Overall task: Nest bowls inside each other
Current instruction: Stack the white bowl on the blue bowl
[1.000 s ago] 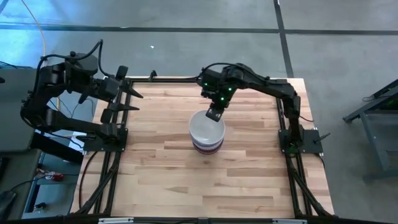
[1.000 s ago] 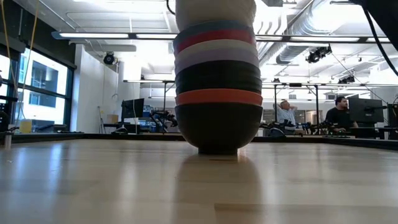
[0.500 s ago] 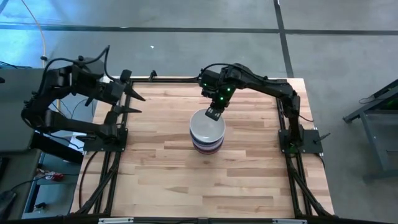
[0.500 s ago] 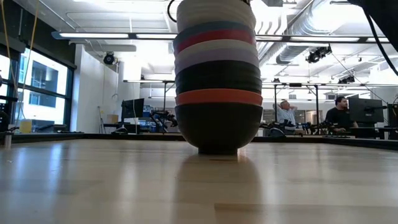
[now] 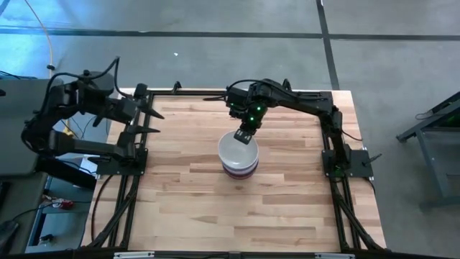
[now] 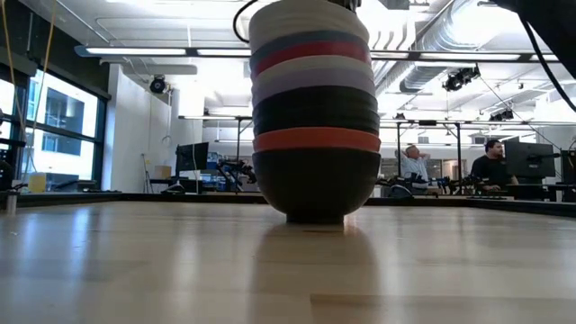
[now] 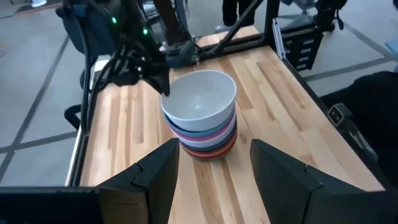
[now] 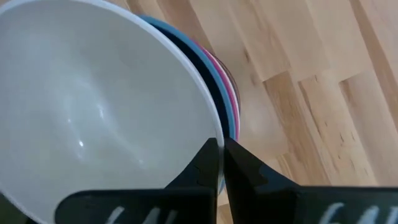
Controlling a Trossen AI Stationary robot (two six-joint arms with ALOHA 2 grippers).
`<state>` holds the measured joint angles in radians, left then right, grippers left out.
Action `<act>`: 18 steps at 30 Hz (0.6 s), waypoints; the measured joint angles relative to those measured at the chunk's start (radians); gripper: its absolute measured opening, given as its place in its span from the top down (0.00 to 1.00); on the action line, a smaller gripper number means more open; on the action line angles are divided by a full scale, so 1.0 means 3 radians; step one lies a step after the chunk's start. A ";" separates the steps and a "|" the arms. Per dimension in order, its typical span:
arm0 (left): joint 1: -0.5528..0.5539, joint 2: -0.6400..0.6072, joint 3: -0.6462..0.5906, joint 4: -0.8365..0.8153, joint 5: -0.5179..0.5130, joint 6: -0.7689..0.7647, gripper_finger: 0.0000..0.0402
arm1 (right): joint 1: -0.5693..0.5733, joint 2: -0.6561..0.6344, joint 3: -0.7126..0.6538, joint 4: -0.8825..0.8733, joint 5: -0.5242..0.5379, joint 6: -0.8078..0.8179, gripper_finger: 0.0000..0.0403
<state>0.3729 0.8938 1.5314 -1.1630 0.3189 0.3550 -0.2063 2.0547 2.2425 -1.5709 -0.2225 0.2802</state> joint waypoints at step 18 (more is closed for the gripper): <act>0.0001 -0.0149 -0.0085 0.0038 0.0000 -0.0127 0.53 | 0.0041 0.0007 0.0000 0.0001 -0.0114 0.0100 1.00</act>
<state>0.3733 0.8490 1.5061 -1.1517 0.3190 0.3168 -0.1941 2.0567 2.2425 -1.5707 -0.2566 0.3102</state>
